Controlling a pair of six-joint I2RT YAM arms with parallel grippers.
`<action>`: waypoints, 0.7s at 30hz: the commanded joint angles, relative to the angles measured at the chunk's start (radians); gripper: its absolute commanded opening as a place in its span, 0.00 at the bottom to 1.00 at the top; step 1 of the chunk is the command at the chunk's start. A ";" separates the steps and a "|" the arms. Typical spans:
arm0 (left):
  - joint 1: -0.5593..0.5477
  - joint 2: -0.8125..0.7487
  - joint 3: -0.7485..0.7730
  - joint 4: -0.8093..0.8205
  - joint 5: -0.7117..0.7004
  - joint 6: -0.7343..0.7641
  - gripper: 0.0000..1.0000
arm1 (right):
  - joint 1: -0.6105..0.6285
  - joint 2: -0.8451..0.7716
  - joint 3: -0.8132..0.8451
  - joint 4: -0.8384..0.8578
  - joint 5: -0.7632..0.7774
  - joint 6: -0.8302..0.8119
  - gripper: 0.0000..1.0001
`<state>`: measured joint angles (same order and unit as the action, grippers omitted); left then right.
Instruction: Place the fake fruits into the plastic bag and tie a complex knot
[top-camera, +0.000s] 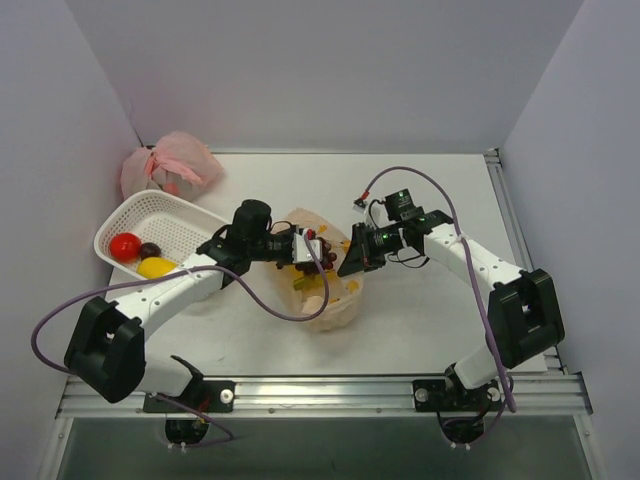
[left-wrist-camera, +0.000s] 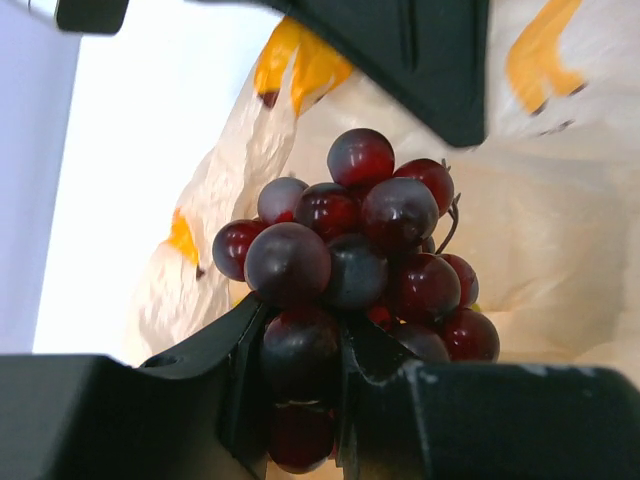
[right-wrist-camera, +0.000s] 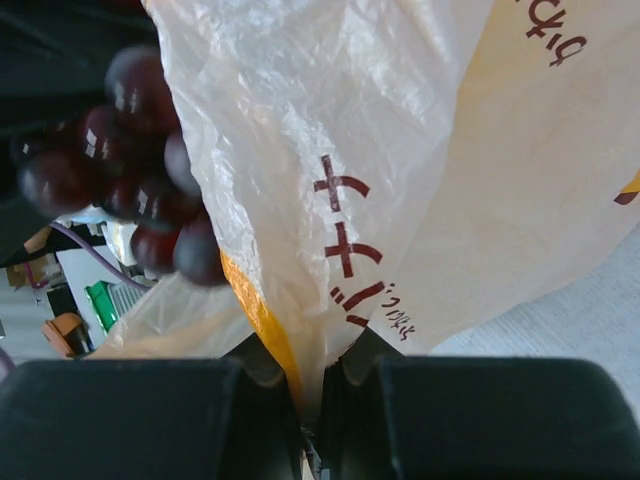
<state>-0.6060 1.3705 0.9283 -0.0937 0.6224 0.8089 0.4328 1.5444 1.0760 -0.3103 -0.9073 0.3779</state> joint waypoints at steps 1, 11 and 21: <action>0.015 0.009 -0.014 0.112 -0.033 0.119 0.00 | -0.009 -0.033 0.018 -0.007 -0.030 0.009 0.00; -0.044 0.120 0.075 0.131 -0.222 0.056 0.40 | -0.009 -0.010 0.021 -0.012 -0.036 -0.004 0.00; -0.041 0.024 0.221 -0.205 -0.017 -0.115 0.97 | -0.037 -0.012 0.010 -0.029 0.019 -0.022 0.00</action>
<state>-0.6502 1.4864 1.0969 -0.1799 0.4793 0.7609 0.4042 1.5448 1.0760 -0.3119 -0.9005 0.3763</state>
